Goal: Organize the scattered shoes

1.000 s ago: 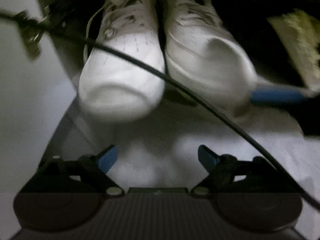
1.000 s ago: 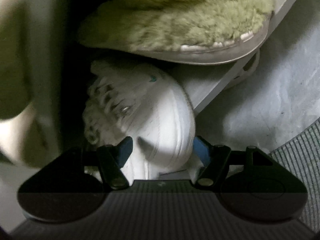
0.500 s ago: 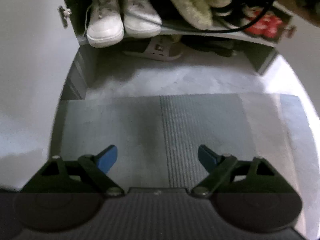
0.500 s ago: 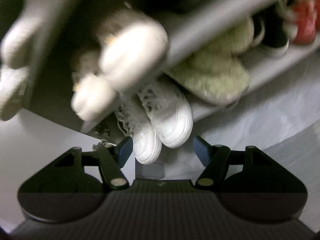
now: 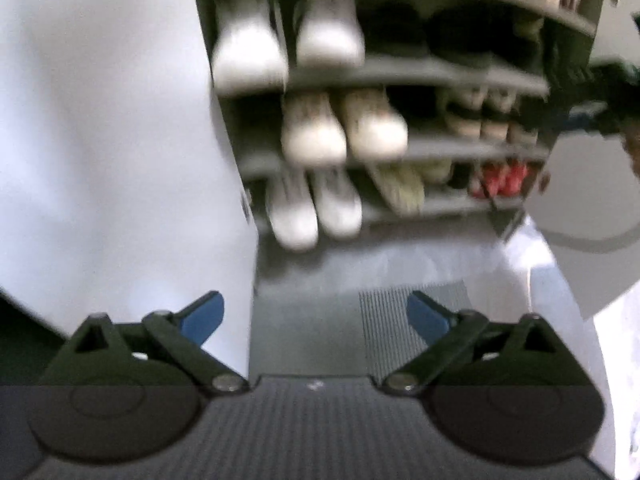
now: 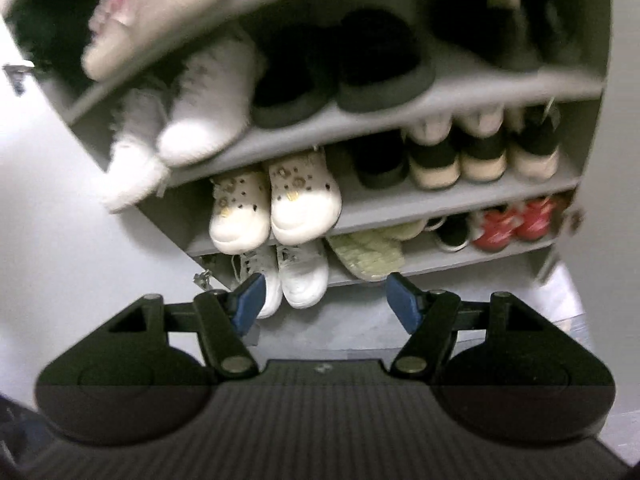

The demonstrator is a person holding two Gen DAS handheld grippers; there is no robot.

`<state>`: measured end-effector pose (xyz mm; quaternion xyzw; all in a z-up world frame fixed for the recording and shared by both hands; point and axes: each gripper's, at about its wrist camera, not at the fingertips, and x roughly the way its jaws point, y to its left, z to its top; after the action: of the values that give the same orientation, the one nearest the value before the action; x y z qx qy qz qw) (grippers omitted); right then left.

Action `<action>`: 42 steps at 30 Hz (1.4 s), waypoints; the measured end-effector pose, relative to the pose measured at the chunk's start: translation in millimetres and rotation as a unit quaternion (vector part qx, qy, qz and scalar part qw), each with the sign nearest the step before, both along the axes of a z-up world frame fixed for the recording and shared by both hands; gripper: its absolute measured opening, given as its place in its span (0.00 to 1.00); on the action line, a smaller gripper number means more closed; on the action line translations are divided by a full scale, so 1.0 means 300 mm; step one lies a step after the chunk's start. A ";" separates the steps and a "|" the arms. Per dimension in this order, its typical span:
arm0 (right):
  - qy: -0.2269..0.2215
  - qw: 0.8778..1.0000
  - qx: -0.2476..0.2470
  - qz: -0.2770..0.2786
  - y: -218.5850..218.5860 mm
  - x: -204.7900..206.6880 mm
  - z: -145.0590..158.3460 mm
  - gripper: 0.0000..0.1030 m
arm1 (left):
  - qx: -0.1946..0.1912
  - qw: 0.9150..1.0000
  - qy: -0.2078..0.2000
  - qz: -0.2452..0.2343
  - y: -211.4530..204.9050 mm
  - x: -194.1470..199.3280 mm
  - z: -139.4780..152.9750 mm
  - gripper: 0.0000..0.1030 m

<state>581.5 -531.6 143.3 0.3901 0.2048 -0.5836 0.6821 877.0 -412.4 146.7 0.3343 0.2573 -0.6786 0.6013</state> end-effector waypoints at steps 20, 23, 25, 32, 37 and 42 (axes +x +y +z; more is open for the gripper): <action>0.044 0.995 -0.011 -0.092 0.498 0.057 0.942 0.68 | -0.083 0.990 0.042 -0.104 0.147 0.047 0.899 1.00; 0.045 0.995 -0.013 -0.084 0.552 0.011 0.964 0.68 | -0.086 0.990 0.034 -0.103 0.192 0.018 0.932 1.00; 0.046 0.996 -0.014 -0.078 0.589 -0.019 0.978 0.70 | -0.085 0.992 0.040 -0.088 0.229 -0.007 0.940 1.00; 0.047 0.999 0.004 -0.021 0.724 -0.186 1.013 0.74 | -0.059 0.997 0.047 0.011 0.380 -0.101 0.975 1.00; 0.049 0.999 0.001 -0.004 0.760 -0.252 1.034 0.85 | -0.057 0.994 0.048 0.084 0.465 -0.154 1.032 1.00; 0.052 0.999 -0.003 0.014 0.796 -0.318 1.054 0.85 | -0.066 0.990 0.049 0.113 0.464 -0.172 1.078 1.00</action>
<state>486.2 -292.8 459.5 0.3546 0.2432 -0.5941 0.6798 825.4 -273.1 470.2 0.2289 0.2767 -0.6373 0.6818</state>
